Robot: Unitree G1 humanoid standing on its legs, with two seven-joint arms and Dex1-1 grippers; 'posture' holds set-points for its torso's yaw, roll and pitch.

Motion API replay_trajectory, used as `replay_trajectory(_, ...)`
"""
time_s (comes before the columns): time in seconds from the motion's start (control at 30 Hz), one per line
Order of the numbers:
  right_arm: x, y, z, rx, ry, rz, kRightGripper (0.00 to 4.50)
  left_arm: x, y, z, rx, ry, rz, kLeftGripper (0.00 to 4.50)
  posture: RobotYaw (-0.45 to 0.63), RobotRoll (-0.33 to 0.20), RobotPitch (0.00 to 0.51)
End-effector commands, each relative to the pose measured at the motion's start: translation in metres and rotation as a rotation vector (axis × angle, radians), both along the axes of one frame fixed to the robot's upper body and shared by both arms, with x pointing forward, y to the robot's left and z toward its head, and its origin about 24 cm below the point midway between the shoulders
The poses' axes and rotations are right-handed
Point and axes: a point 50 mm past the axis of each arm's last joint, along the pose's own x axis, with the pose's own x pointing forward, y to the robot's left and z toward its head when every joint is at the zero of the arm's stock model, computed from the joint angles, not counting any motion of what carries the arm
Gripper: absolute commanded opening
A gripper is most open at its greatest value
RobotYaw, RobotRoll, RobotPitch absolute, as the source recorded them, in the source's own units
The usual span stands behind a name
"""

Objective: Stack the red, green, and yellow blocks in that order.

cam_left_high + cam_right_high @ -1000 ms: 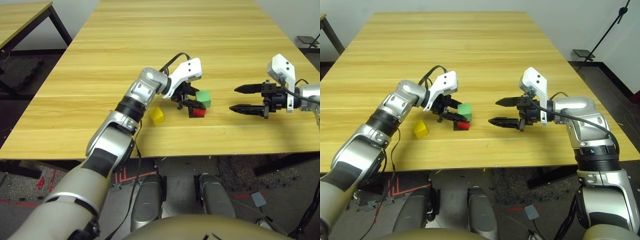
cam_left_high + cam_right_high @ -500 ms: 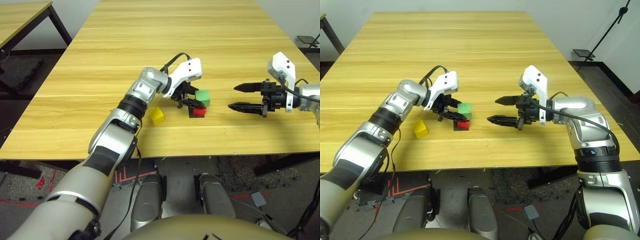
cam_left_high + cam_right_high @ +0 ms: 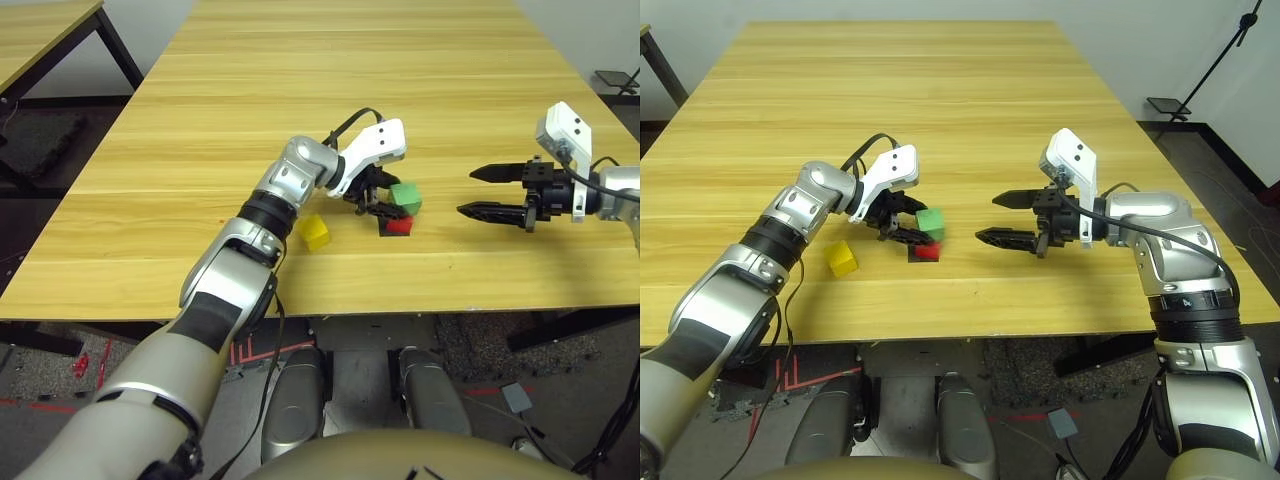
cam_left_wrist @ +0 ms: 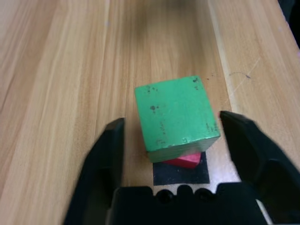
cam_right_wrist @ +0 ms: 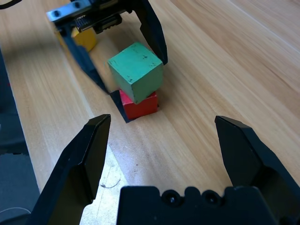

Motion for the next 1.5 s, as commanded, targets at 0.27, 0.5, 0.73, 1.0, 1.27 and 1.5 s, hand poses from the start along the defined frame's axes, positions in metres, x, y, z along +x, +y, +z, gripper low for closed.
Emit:
replay_trajectory(0.27,0.005,-0.007,0.007,-0.013,-0.005,0.001,4.5,-0.059,0.078,0.044,0.023,-0.023,0.374,4.44,0.18,-0.056,0.065)
replay_trajectory(0.5,0.012,0.0,0.009,-0.005,-0.002,0.028,4.5,-0.092,0.101,0.032,0.043,-0.001,0.586,4.44,0.22,-0.071,0.067)
replay_trajectory(0.73,0.019,0.009,0.013,0.0,-0.009,0.066,4.5,-0.095,0.103,0.002,0.029,0.018,0.712,4.44,0.23,-0.084,0.068)
replay_trajectory(1.0,0.018,0.009,0.013,0.005,-0.002,0.065,4.5,-0.094,0.106,-0.021,0.085,0.079,0.659,4.44,0.22,-0.087,0.074)
replay_trajectory(1.27,0.015,0.008,0.013,0.01,0.001,0.053,4.5,-0.093,0.107,-0.031,0.147,0.032,0.548,4.44,0.2,-0.087,0.079)
replay_trajectory(1.5,0.015,0.008,0.013,0.016,-0.004,0.04,4.5,-0.087,0.097,-0.028,0.152,-0.02,0.491,2.83,0.19,-0.081,0.072)
